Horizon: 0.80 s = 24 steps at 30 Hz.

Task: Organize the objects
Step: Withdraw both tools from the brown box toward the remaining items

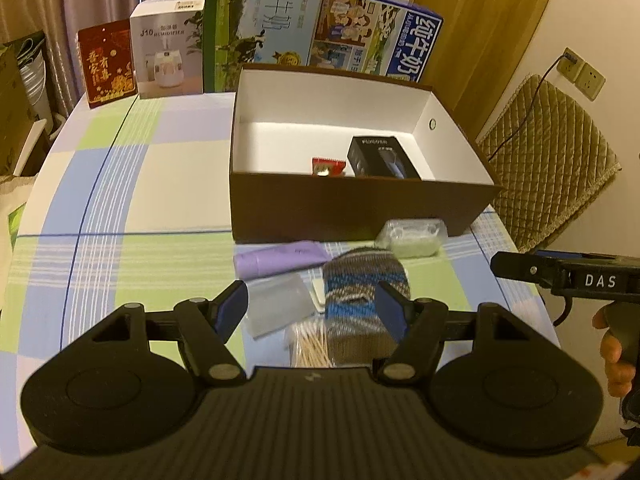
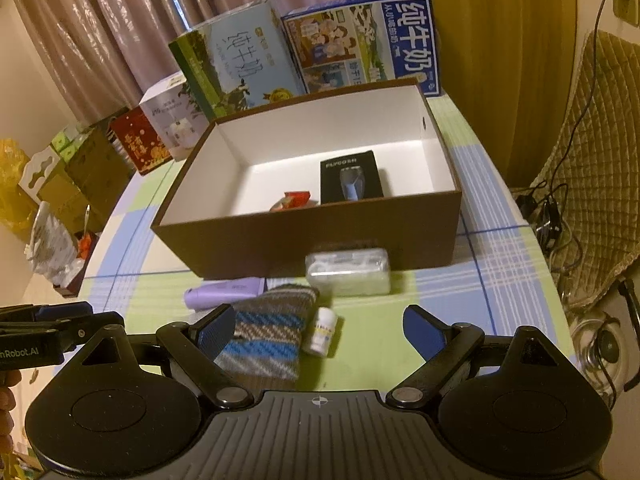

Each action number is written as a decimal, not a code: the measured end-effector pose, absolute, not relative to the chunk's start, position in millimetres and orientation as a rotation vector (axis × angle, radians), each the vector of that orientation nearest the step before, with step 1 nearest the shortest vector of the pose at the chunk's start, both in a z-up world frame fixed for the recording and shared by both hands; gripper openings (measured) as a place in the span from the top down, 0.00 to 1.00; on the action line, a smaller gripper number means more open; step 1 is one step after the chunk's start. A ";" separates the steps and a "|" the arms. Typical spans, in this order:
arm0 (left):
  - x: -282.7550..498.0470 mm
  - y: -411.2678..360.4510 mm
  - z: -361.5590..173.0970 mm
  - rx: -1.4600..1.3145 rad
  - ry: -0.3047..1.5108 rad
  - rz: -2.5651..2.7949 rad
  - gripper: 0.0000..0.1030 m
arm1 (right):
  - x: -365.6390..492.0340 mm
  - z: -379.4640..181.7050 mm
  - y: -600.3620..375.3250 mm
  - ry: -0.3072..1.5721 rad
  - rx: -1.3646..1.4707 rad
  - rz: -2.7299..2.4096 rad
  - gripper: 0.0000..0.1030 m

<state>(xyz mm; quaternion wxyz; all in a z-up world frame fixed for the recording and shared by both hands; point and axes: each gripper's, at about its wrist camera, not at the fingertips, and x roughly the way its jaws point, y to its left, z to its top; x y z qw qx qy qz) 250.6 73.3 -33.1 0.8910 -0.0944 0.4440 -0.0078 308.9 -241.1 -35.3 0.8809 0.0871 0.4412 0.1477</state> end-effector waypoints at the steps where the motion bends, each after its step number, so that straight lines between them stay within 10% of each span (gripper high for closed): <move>1: 248.9 73.0 -34.0 -0.196 0.924 -0.018 0.37 | 307.0 -36.0 -240.3 0.923 0.180 0.309 0.14; 24: 228.3 67.7 -82.8 -0.197 1.033 -0.005 0.37 | 287.2 -78.0 -222.5 1.006 0.166 0.355 0.15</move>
